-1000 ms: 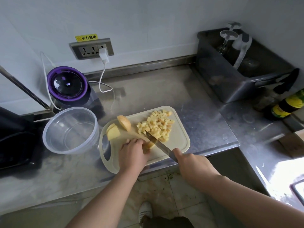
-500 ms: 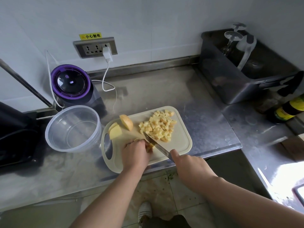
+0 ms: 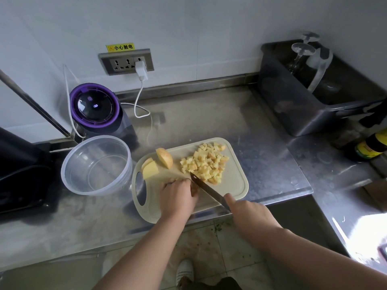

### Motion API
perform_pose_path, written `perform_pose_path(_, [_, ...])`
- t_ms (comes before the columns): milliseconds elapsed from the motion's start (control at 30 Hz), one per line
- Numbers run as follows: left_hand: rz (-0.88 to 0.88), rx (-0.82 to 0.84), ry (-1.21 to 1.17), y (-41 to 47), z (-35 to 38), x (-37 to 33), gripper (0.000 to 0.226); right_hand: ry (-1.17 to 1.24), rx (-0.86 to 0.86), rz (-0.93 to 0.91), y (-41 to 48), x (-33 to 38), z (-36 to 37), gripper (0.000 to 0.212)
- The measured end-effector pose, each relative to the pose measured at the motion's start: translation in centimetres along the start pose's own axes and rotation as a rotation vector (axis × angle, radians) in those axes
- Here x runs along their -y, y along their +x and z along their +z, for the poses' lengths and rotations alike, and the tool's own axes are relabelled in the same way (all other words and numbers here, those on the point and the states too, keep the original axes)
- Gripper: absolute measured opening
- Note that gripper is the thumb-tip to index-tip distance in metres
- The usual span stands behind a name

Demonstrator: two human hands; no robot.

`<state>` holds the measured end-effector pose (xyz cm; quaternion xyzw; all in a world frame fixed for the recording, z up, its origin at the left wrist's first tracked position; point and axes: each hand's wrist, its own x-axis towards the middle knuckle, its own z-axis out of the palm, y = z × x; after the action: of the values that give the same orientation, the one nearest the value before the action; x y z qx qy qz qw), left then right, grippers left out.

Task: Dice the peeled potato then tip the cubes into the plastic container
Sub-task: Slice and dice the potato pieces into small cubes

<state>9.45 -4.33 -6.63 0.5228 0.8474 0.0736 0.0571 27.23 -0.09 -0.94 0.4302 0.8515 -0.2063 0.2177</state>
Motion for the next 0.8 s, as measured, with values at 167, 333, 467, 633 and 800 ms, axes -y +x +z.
perform_pose_path(167, [0.064,0.002,-0.059,1.8,0.2,-0.1,0.024,-0.041,-0.091,0.007,-0.2,-1.6,-1.0,0.036])
perform_pose_path(333, [0.022,0.069,-0.338,2.4,-0.6,1.4,0.025,-0.050,-0.123,-0.011,-0.1,-1.6,-1.9,0.034])
perform_pose_path(467, [-0.066,0.031,-0.470,1.5,-1.5,4.8,0.028,-0.032,-0.054,-0.044,-0.2,-0.4,-1.4,0.034])
perform_pose_path(633, [-0.013,0.253,-0.390,0.7,-1.5,5.9,0.057,0.016,-0.008,-0.032,0.2,0.3,-0.2,0.039])
perform_pose_path(800, [0.059,0.256,-0.209,0.7,-1.0,5.8,0.058,0.040,-0.016,0.004,0.6,0.2,0.0,0.039])
